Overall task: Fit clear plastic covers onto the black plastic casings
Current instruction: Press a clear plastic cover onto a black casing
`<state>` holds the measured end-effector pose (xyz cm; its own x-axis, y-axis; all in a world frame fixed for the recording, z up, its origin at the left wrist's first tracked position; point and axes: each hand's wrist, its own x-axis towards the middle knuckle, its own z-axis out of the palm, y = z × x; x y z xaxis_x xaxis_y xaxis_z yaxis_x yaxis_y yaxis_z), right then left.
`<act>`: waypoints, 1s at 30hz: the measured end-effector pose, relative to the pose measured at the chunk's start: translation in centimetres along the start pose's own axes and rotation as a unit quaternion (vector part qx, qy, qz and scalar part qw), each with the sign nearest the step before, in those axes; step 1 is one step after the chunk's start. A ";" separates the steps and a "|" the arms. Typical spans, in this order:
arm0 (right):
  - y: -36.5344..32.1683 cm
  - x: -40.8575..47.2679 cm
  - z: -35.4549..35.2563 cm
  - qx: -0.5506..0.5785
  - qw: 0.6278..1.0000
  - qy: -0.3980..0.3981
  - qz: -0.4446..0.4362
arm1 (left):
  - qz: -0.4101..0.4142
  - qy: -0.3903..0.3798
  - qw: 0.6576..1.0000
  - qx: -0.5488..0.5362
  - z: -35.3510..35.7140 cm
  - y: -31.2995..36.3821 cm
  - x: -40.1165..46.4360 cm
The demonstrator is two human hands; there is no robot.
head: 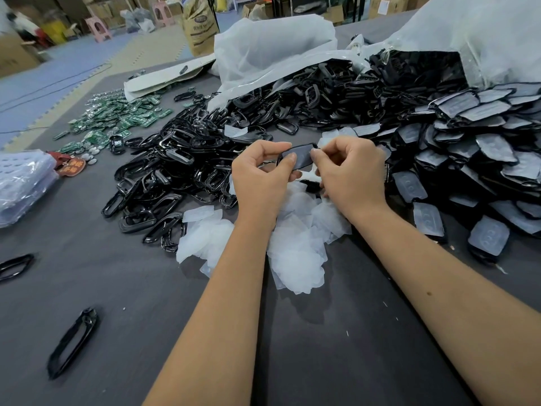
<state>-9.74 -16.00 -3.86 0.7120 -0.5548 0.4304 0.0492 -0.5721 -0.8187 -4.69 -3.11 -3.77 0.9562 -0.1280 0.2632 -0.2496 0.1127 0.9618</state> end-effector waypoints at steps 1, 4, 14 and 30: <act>-0.1 0.0 0.1 -0.021 1.000 0.004 -0.016 | 0.004 0.004 1.000 0.010 0.0 -0.1 0.0; -0.3 -0.2 0.2 -0.053 0.997 0.007 -0.053 | 0.011 0.009 0.999 0.032 0.0 -0.2 0.1; -0.6 0.0 -0.5 0.134 0.990 -0.036 0.005 | -0.052 0.040 0.996 -0.053 -0.2 0.0 0.3; -0.7 -0.5 0.3 -0.054 0.985 -0.123 -0.112 | -0.020 0.188 0.977 -0.095 -0.8 0.0 0.9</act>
<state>-9.93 -15.11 -3.64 0.8402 -0.2531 0.4795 0.1583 -0.7313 -0.6634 -3.70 -2.42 -3.57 0.9619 0.2320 0.1444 -0.2121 0.3003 0.9300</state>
